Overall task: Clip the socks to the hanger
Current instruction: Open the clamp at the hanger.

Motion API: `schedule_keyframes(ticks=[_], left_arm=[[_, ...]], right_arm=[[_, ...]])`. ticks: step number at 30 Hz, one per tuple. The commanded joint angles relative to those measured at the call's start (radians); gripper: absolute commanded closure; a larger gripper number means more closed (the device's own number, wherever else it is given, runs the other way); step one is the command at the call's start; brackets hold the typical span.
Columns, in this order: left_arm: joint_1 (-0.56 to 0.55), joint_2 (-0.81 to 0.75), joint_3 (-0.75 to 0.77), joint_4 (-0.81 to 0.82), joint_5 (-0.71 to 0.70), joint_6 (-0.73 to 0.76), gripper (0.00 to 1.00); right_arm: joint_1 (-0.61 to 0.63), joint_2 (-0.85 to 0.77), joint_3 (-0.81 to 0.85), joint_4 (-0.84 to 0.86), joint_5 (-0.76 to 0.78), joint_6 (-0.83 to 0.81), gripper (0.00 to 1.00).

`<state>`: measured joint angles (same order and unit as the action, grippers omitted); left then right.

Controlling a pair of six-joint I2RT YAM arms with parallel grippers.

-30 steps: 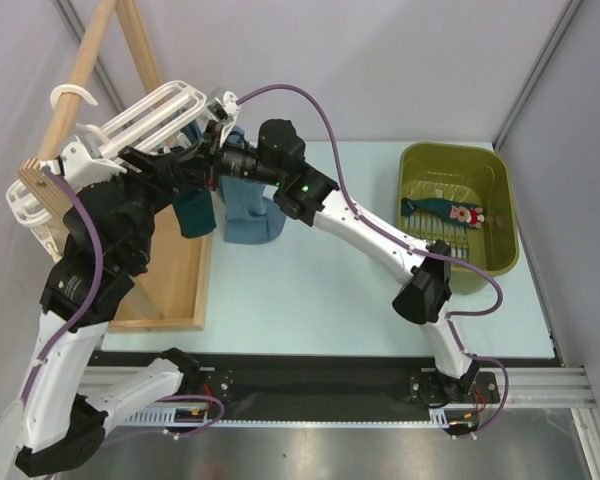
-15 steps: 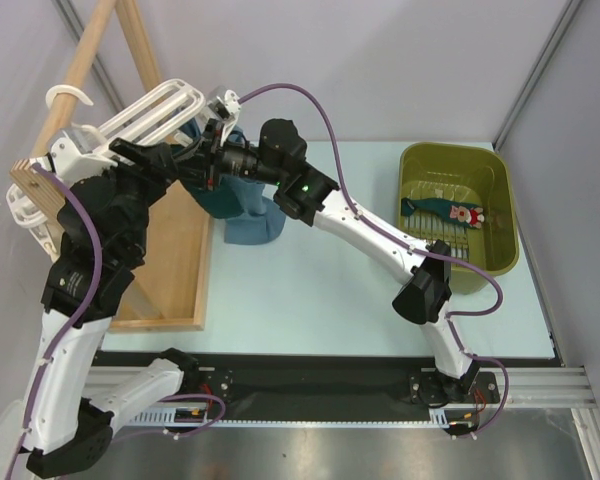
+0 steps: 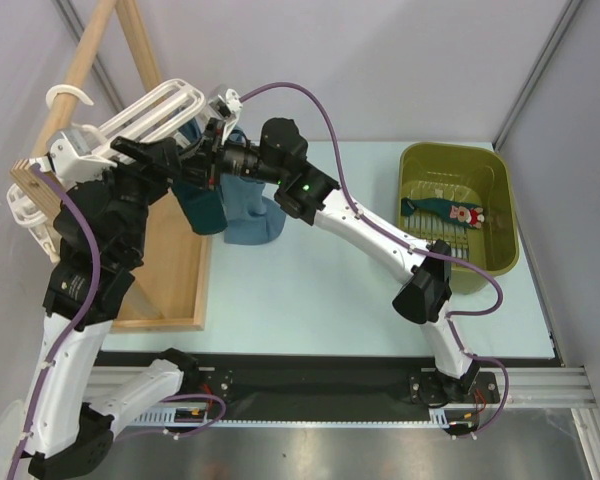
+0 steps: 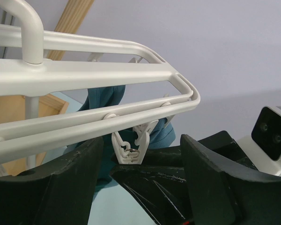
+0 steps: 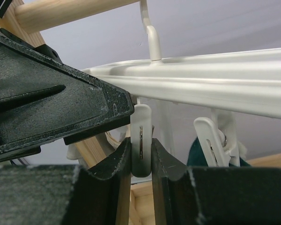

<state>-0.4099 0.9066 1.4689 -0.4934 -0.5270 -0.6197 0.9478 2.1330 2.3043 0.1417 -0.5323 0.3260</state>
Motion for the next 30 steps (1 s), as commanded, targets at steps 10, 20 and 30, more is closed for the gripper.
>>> schedule_keyframes(ticks=[10,20,30], left_arm=[[0.049,0.044,-0.024,-0.037,0.044,-0.114,0.44],[0.056,0.048,-0.047,-0.019,0.079,-0.087,0.43],[0.06,0.032,-0.088,0.015,0.102,-0.084,0.69]], right_arm=[[-0.038,-0.018,-0.003,-0.071,-0.064,0.018,1.0],[-0.038,-0.01,0.007,-0.068,-0.066,0.025,1.0],[-0.037,-0.008,0.012,-0.07,-0.066,0.024,1.0]])
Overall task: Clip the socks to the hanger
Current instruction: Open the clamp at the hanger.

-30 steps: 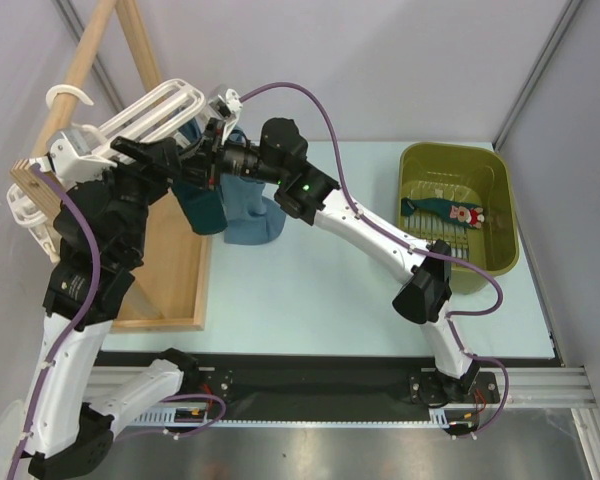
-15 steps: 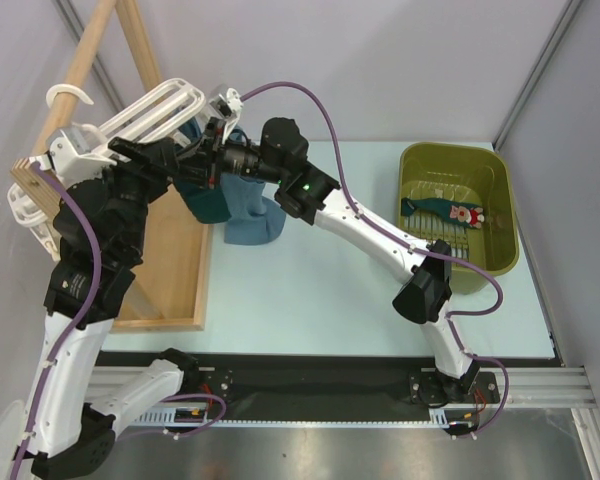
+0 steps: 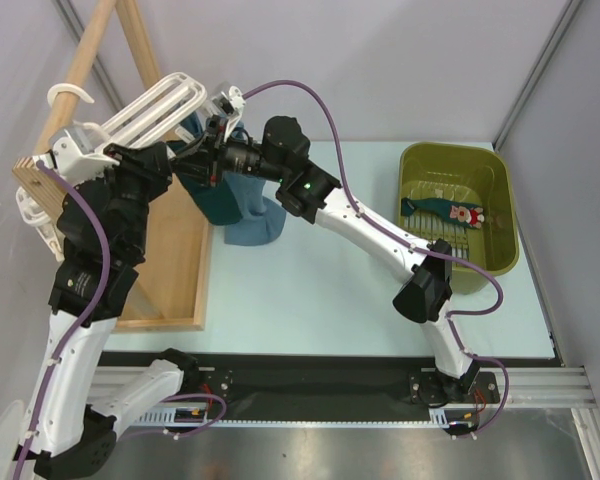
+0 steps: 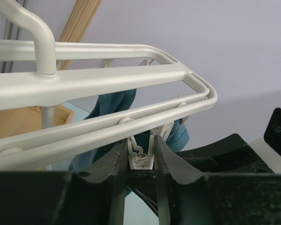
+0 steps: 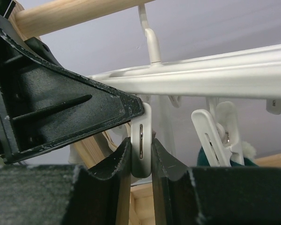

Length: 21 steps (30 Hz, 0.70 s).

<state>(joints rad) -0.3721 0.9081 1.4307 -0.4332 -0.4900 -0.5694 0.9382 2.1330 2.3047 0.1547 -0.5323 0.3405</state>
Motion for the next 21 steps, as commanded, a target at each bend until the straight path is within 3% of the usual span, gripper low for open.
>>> schedule_keyframes(ticks=[1,3,7,13,15,17,19,21], left_arm=[[0.022,0.029,-0.053,-0.041,0.065,-0.135,0.73],[0.024,0.028,-0.055,-0.041,0.068,-0.135,0.78],[0.027,0.023,-0.055,-0.048,0.068,-0.139,0.98],[0.029,0.02,-0.047,-0.058,0.057,-0.138,1.0],[0.03,0.026,-0.038,-0.065,0.057,-0.133,1.0],[0.029,0.032,-0.023,-0.079,0.056,-0.127,1.0],[0.029,0.04,-0.015,-0.091,0.054,-0.112,1.0],[0.03,0.038,-0.016,-0.095,0.05,-0.103,1.0]], right_arm=[[-0.027,-0.007,0.013,-0.084,-0.066,0.011,1.0],[-0.027,-0.007,0.013,-0.083,-0.066,0.011,1.0],[-0.022,-0.005,0.021,-0.083,-0.064,0.008,1.0],[-0.024,-0.002,0.021,-0.086,-0.058,0.012,1.0],[-0.026,-0.013,0.006,-0.092,-0.052,0.009,0.84],[-0.03,-0.025,-0.011,-0.115,-0.02,0.008,0.61],[-0.038,-0.054,-0.049,-0.129,-0.005,0.0,0.52],[-0.041,-0.082,-0.086,-0.13,0.012,-0.001,0.32]])
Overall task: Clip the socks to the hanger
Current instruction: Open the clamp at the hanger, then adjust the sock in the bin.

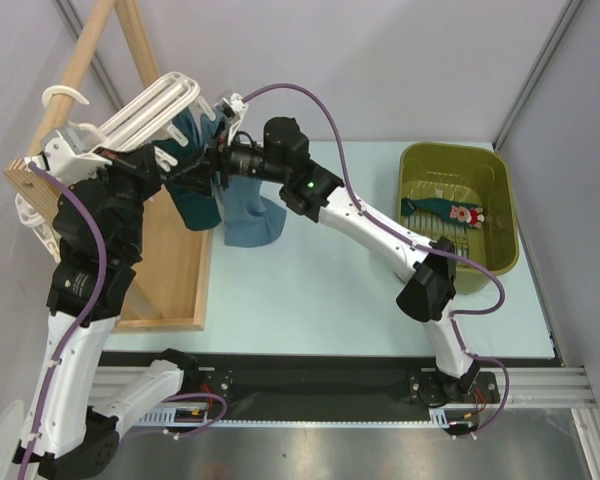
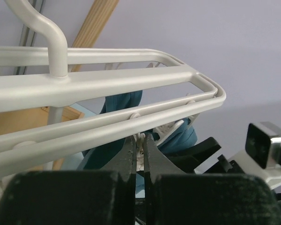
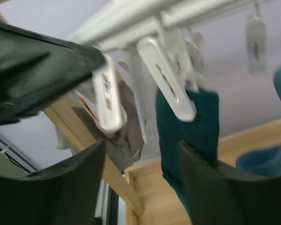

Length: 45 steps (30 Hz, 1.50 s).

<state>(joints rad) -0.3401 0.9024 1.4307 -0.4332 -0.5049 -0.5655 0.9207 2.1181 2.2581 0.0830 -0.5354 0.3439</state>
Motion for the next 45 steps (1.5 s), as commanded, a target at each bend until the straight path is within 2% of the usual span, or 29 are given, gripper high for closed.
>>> schedule_keyframes(ticks=[1,2,4,11,15,21,22,24,25,29,32,36,42,45], left_arm=[[-0.002,0.047,-0.016,-0.098,0.062,-0.102,1.0],[-0.002,0.047,-0.016,-0.101,0.06,-0.102,1.0],[-0.002,0.044,-0.015,-0.101,0.062,-0.099,1.0],[-0.002,0.036,-0.018,-0.099,0.075,-0.1,1.0],[-0.002,0.023,-0.018,-0.105,0.071,-0.097,1.0],[-0.002,0.0,-0.023,-0.104,0.075,-0.108,1.0],[-0.004,-0.003,-0.023,-0.102,0.078,-0.109,1.0],[-0.002,-0.005,-0.026,-0.105,0.085,-0.114,1.0],[-0.002,-0.005,-0.027,-0.105,0.085,-0.112,1.0],[-0.002,-0.003,-0.033,-0.098,0.085,-0.109,1.0],[-0.002,0.003,-0.032,-0.095,0.094,-0.108,1.0],[-0.002,0.0,-0.039,-0.09,0.106,-0.116,1.0],[-0.002,-0.01,-0.05,-0.095,0.103,-0.114,1.0],[-0.002,-0.013,-0.052,-0.095,0.108,-0.116,1.0]], right_arm=[[-0.025,-0.093,-0.057,-0.061,0.021,-0.014,0.25],[-0.026,-0.105,-0.074,-0.078,0.026,-0.02,0.17],[-0.026,-0.141,-0.095,-0.136,0.047,-0.045,0.1],[-0.052,-0.314,-0.227,-0.262,0.133,-0.101,0.07],[-0.147,-0.45,-0.307,-0.363,0.228,-0.074,0.08],[-0.471,-0.609,-0.547,-0.439,0.468,0.016,0.1],[-0.565,-0.635,-0.612,-0.439,0.521,0.038,0.1],[-0.673,-0.644,-0.659,-0.468,0.531,0.119,0.1],[-0.769,-0.636,-0.693,-0.491,0.529,0.145,0.09],[-0.891,-0.574,-0.712,-0.59,0.517,0.191,0.04],[-0.901,-0.532,-0.736,-0.641,0.517,0.231,0.0],[-0.873,-0.514,-0.898,-0.591,0.474,0.319,0.0],[-0.804,-0.506,-1.006,-0.591,0.707,0.434,0.0],[-0.807,-0.491,-1.045,-0.552,0.75,0.448,0.02]])
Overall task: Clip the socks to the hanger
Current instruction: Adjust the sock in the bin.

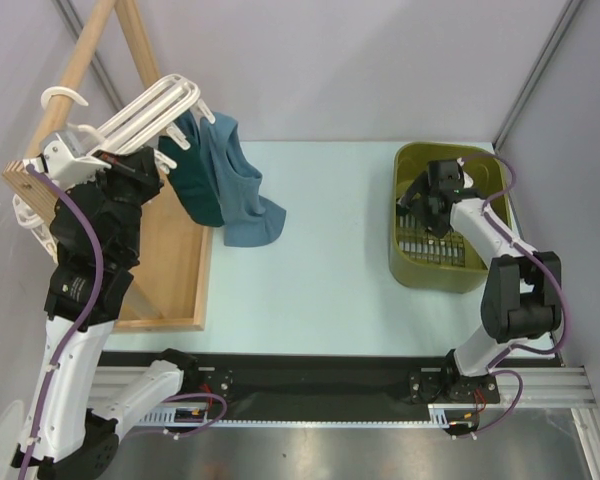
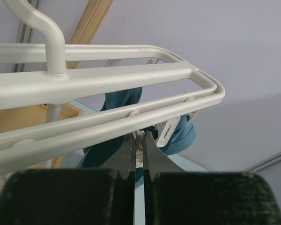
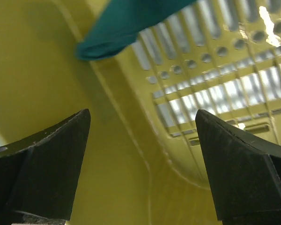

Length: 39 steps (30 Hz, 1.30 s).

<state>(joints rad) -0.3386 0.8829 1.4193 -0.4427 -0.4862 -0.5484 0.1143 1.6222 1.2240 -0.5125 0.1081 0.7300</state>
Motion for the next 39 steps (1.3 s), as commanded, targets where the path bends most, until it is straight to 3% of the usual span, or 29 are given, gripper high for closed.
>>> schedule_keyframes(ticks=[1,12,15,17,18,19,22,24,33,35,36,37,39], left_arm=[[-0.004,0.007,-0.037,-0.087,0.09,-0.131,1.0],[-0.004,0.011,-0.045,-0.087,0.1,-0.14,1.0],[-0.004,0.014,-0.045,-0.087,0.097,-0.14,1.0],[-0.004,0.01,-0.046,-0.085,0.101,-0.142,1.0],[-0.004,0.011,-0.045,-0.085,0.103,-0.143,1.0],[-0.004,0.01,-0.045,-0.083,0.104,-0.145,1.0],[-0.004,0.008,-0.046,-0.082,0.107,-0.147,1.0],[-0.004,0.008,-0.046,-0.08,0.11,-0.148,1.0],[-0.004,0.007,-0.045,-0.09,0.104,-0.139,1.0],[-0.004,0.008,-0.042,-0.087,0.109,-0.14,1.0],[-0.004,0.008,-0.043,-0.085,0.109,-0.14,1.0],[-0.004,0.008,-0.046,-0.083,0.11,-0.142,1.0],[-0.004,0.007,-0.054,-0.071,0.115,-0.148,1.0]], right_arm=[[-0.007,0.033,-0.008,0.04,0.116,0.068,0.02],[-0.056,0.251,0.097,0.131,0.214,-0.016,0.12],[-0.057,0.226,0.095,0.242,0.208,-0.108,0.22],[-0.061,0.208,0.098,0.281,0.197,-0.183,0.41],[-0.061,0.191,0.101,0.298,0.19,-0.207,0.55],[-0.061,0.182,0.115,0.305,0.189,-0.222,0.76],[-0.061,0.151,0.13,0.336,0.148,-0.294,0.94],[-0.062,0.143,0.146,0.333,0.127,-0.337,1.0],[-0.084,0.09,0.14,0.434,0.123,-0.414,1.0],[-0.106,0.113,0.182,0.344,0.142,-0.281,0.94],[-0.14,0.125,0.225,0.216,0.122,-0.212,0.74],[-0.152,0.131,0.232,0.178,0.082,-0.142,0.3],[-0.157,0.13,0.183,0.16,0.002,0.006,0.09]])
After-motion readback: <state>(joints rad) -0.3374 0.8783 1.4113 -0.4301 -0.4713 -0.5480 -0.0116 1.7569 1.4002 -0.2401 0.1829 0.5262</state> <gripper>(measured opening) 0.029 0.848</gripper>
